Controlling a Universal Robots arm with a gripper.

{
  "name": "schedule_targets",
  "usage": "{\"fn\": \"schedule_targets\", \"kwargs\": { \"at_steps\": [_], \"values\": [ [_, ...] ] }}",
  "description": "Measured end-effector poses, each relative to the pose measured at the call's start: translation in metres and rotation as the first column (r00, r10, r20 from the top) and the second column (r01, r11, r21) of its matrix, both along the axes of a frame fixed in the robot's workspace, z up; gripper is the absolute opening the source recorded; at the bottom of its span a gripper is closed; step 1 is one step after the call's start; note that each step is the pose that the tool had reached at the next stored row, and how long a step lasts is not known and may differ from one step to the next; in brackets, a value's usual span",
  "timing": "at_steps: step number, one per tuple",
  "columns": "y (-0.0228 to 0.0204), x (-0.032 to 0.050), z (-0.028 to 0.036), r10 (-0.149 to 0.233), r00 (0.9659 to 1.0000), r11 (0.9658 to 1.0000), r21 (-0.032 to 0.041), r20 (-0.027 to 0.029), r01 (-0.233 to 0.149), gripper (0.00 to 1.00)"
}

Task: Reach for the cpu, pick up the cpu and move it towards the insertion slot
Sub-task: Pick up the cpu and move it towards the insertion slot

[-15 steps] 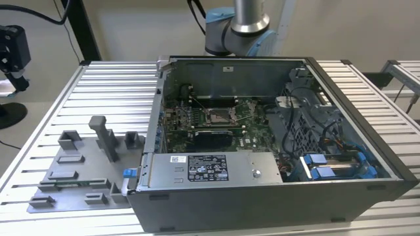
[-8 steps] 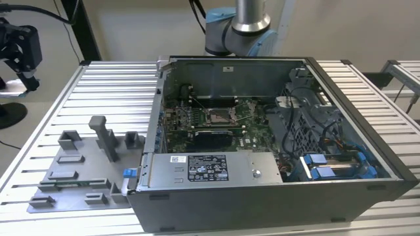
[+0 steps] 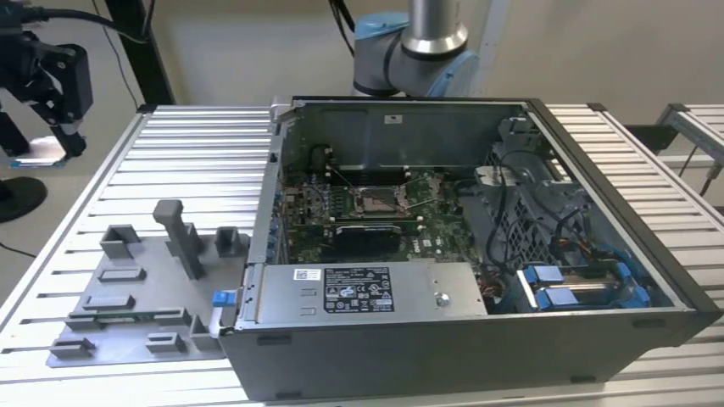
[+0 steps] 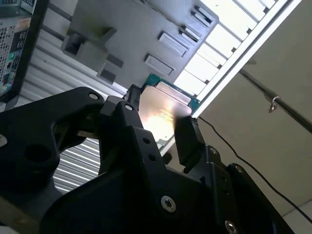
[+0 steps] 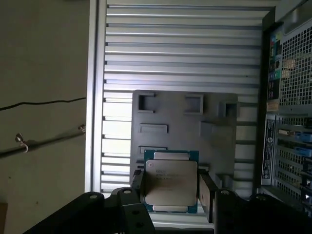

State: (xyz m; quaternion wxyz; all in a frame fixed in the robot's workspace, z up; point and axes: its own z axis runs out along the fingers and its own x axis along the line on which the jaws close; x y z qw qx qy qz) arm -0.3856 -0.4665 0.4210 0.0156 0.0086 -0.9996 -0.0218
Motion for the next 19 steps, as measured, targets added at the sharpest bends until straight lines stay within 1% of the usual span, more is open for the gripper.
{"fn": "schedule_targets", "kwargs": {
  "at_steps": [9, 19],
  "values": [
    [0.0000, 0.0355, 0.0000, 0.000, 1.0000, 1.0000, 0.0000, -0.0008, 0.000, 0.00],
    [0.0000, 0.0799, 0.0000, 0.000, 1.0000, 1.0000, 0.0000, -0.0020, 0.000, 0.00]
  ]
}}
